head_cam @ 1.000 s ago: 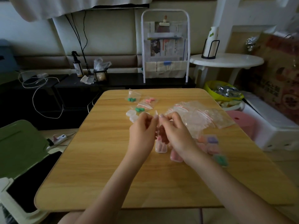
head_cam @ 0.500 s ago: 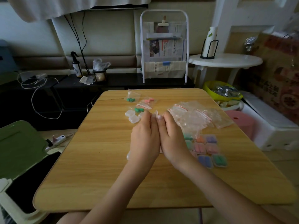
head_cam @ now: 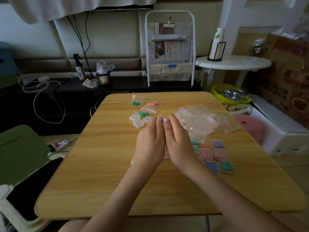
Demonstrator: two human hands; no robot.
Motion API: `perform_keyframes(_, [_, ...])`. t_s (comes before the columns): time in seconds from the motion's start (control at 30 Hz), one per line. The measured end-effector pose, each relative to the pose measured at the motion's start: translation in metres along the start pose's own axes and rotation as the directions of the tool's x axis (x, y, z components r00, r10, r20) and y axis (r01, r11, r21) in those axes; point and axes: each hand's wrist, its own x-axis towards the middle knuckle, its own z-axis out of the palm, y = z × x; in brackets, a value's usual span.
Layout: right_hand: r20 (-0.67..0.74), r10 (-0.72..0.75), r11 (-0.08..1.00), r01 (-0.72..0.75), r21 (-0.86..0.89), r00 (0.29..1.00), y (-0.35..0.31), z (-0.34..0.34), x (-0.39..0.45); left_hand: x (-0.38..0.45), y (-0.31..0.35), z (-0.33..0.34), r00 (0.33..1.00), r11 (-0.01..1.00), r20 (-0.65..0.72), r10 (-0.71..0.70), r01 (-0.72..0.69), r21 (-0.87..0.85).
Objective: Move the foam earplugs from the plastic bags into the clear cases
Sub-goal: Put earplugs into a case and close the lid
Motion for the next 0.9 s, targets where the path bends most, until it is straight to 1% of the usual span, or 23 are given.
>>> perform_keyframes(0.17, [0.013, 0.04, 0.998, -0.041, 0.053, 0.999, 0.0, -0.002, 0.001, 0.002, 0.0, -0.001, 0.998, 0.994, 0.044, -0.045, 0.049, -0.094])
perform_keyframes(0.27, [-0.036, 0.028, 0.999, -0.027, 0.018, 0.999, 0.004, 0.001, 0.0, 0.001, 0.001, 0.0, 0.995, 0.983, 0.048, -0.084, 0.09, -0.162])
perform_keyframes(0.33, [-0.066, 0.023, 1.0, -0.023, 0.004, 0.998, 0.004, 0.003, 0.0, 0.0, 0.002, 0.001, 0.995, 0.977, 0.033, -0.097, 0.101, -0.187])
perform_keyframes(0.4, [-0.05, 0.045, 0.998, -0.043, 0.038, 0.998, 0.002, 0.003, 0.0, -0.001, 0.002, 0.002, 0.995, 0.979, 0.001, -0.096, 0.095, -0.179])
perform_keyframes(0.5, [-0.02, 0.065, 0.995, -0.063, 0.071, 0.998, 0.0, 0.001, 0.001, 0.0, 0.001, 0.001, 0.998, 0.993, -0.026, -0.049, 0.045, -0.111])
perform_keyframes(0.57, [-0.014, 0.057, 0.997, -0.056, 0.054, 0.998, 0.0, 0.0, 0.001, 0.0, 0.0, 0.001, 0.999, 0.999, -0.044, -0.004, 0.002, -0.042])
perform_keyframes(0.63, [-0.033, 0.034, 0.999, -0.034, -0.003, 0.999, 0.002, 0.0, 0.001, 0.001, -0.001, 0.001, 0.997, 0.999, -0.068, 0.023, -0.02, 0.049])
perform_keyframes(0.73, [-0.056, 0.01, 0.993, -0.016, -0.115, 0.998, 0.006, 0.0, 0.001, 0.0, -0.002, 0.002, 0.996, 0.982, -0.084, 0.033, -0.017, 0.19])
perform_keyframes(0.9, [-0.012, -0.008, 0.953, 0.004, -0.302, 1.0, 0.008, -0.001, 0.0, 0.0, -0.003, 0.002, 0.997, 0.928, -0.072, 0.029, 0.0, 0.372])
